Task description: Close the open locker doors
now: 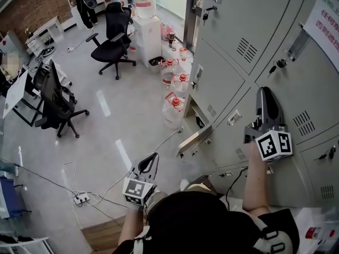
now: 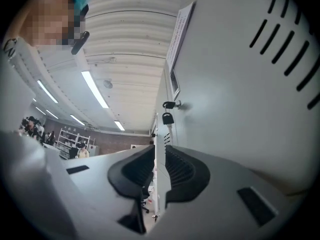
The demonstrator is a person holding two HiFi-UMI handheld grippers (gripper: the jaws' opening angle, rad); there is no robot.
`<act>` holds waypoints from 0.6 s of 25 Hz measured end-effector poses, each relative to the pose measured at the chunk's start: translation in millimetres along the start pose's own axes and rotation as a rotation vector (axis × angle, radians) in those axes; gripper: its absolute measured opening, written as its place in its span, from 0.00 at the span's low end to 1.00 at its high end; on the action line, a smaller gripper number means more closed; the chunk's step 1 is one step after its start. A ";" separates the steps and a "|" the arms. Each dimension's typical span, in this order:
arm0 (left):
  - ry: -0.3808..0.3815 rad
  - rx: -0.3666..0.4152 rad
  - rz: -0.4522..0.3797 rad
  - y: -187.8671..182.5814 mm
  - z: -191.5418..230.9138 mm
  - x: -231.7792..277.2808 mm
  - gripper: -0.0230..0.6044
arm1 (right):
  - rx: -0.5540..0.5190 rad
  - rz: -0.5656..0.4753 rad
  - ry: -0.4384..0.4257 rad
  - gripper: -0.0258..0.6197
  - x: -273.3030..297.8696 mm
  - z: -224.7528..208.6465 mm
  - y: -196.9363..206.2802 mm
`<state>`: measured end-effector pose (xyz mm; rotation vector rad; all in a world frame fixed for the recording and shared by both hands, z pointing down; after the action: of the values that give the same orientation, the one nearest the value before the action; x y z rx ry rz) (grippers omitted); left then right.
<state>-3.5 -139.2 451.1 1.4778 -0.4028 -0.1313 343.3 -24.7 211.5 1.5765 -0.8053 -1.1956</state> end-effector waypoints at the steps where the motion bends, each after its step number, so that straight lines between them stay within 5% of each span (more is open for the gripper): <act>1: -0.007 0.000 0.002 1.0 1.0 -2.2 0.05 | -0.003 0.009 -0.019 0.13 1.6 6.2 4.6; 15: -0.136 -0.055 0.055 29.8 12.9 -47.6 0.05 | 0.034 0.218 -0.290 0.13 14.0 106.0 106.7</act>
<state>-56.7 -132.8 472.1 1.4066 -0.5449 -0.1984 251.4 -102.9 302.4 1.3185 -1.1591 -1.2701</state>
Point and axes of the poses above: the fingertips, and each gripper's own axes: x forward along the fingers, z to its left, y out of its underside, the point moved 4 cm from there along -x, backward along the fingers, and after that the axes turned 1 degree about x, right-handed, at the moved point
